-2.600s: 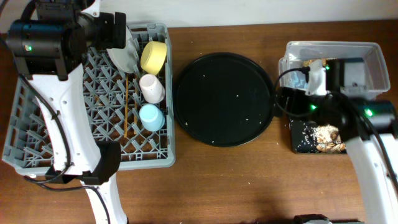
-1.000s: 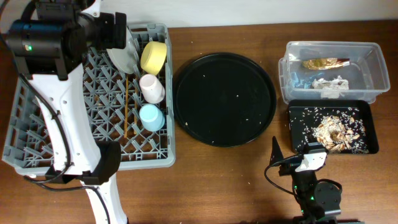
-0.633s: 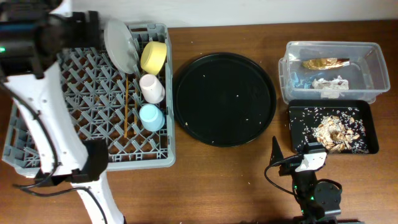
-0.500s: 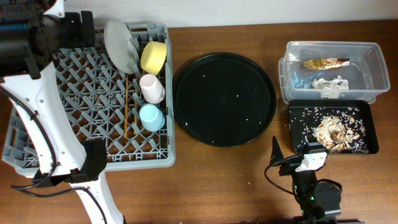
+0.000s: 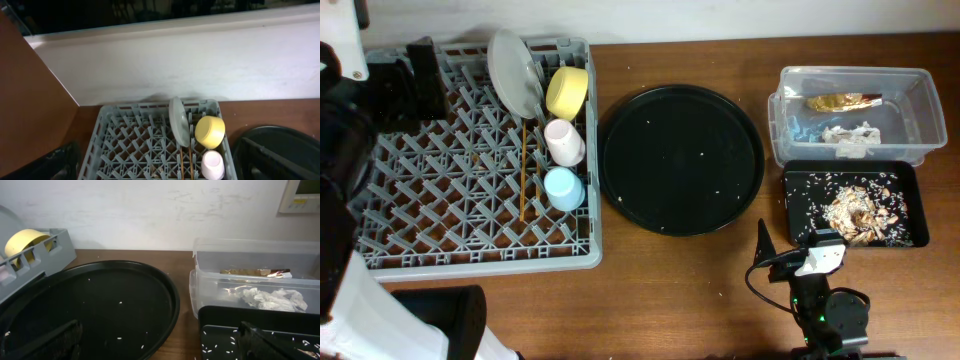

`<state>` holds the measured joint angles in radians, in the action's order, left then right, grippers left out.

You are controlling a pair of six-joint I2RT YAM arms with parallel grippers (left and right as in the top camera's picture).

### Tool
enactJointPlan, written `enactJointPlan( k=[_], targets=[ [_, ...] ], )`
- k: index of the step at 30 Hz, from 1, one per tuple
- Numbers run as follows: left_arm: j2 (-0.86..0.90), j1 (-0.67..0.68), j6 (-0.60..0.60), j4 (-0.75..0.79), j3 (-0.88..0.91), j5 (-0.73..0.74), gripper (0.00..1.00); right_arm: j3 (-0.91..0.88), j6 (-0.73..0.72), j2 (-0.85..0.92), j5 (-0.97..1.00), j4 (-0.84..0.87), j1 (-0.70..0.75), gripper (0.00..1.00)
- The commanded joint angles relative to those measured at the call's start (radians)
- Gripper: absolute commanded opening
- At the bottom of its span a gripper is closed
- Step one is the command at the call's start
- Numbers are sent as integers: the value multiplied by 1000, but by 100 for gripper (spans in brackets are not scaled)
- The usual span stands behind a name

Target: Sort waste into correct bins and load items into the dishwasher rack

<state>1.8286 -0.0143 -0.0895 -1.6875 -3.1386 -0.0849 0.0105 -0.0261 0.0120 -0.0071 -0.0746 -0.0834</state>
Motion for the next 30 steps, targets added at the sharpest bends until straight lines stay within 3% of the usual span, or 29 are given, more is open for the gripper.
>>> enactJointPlan(
  k=[1,3,7,8,11,15,18,21,27,30],
  targets=[
    [-62,-2,-18,26,103,3,99,-5,-8,-9,16,-6,-8,98],
    [-190,-1,-18,164,379,32,99,-5,-8,-9,16,-6,-8,98],
    [-509,-1,-17,614,1083,121,99,-5,-8,-9,16,-6,-8,98],
    [-636,-1,-17,788,1357,133,99,-5,-8,-9,16,-6,-8,98],
    [-922,-2,-17,1117,1916,134,99,-5,-8,-9,16,-6,-8,99],
    [-1295,-2,-17,1460,2507,136,99,-5,-8,-8,16,-6,-8,99],
    [-1503,-2,-17,1650,2812,158,99,-5,-8,-9,16,-6,-8,98],
    [-1614,-2,-17,1719,2966,165,99,-5,-8,-9,16,-7,-8,99],
    [-1776,-2,-40,1733,3120,168,99,-5,-8,-9,16,-6,-8,98],
    [-1824,-2,-69,1662,3130,167,99,-5,-8,-9,16,-7,-8,98]
  ],
)
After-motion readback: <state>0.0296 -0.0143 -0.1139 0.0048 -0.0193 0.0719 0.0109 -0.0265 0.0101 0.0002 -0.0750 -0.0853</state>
